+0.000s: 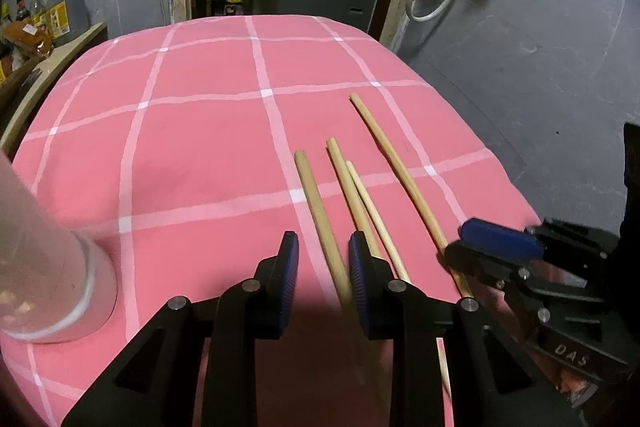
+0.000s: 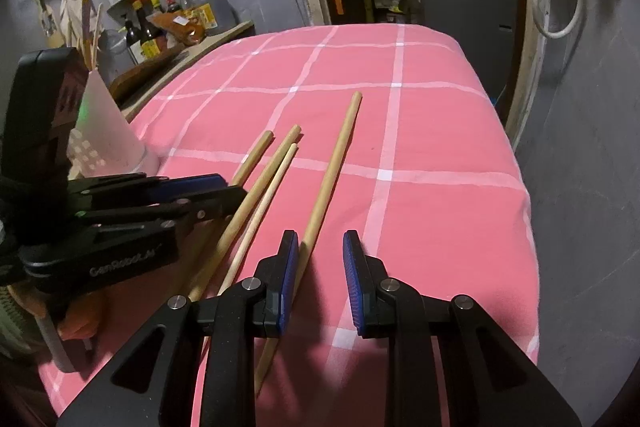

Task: Organize utensils
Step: 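Grasp a plain chopstick with the left tool while the right tool grasps another, then lift both held chopsticks upright and carry them over the white holder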

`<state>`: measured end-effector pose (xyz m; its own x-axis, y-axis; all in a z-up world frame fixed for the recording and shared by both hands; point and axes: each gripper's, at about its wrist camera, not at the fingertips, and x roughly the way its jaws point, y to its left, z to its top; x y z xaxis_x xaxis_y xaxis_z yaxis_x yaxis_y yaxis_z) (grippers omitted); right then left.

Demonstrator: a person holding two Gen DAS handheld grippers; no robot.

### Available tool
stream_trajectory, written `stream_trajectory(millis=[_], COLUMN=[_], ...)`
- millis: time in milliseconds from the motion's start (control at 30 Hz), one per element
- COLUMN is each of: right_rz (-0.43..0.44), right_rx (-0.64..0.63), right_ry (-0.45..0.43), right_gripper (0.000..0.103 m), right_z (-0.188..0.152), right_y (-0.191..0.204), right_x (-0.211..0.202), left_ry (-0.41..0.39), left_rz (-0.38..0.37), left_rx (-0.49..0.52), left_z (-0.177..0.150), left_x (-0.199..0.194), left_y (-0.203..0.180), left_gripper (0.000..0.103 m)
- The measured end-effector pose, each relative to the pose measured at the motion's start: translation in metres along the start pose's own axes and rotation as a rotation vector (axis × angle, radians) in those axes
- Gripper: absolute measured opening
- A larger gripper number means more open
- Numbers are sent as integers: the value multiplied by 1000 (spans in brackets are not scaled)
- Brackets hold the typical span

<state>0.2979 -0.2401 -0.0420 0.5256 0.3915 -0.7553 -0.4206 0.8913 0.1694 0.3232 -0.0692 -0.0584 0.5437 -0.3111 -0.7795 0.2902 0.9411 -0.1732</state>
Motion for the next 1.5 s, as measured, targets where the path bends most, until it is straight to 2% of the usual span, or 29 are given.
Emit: stream_trajectory(millis=[333,633,733,767,933,1100,1200,1333,1500], right_rz=[4,-71,-108,-100,-45,15,66,86,147], right_rx=[81,71,58,80,174,220,231,177,140], right_ry=[35,89,95,93,66,-7,-111,-277,-483], right_gripper=[21,21,12,9,6,5,5,5,5], right_z=[31,59,59,58,49,40,33,23,14], right_y=[-6,-2,1,-1,-10,-7,3,25,47], right_x=[31,53,55,53,43,23,2,-27,-59], left_ry=[-9,-8,-9,-9,-3,-25,-71,-192,-407], left_rz=[-32,-28,-22,-26,-39,-50,-57,-43,-31], left_rx=[-44,-40,-37,-39,-52,-70,-78,-78,-103], left_z=[0,2,1,1,1,-1,-3,-10,-23], left_x=[-3,-2,-1,-1,-3,-14,-29,-59,-106], left_y=[9,6,4,4,5,8,8,8,11], left_gripper=[17,17,14,9,8,5,5,5,5])
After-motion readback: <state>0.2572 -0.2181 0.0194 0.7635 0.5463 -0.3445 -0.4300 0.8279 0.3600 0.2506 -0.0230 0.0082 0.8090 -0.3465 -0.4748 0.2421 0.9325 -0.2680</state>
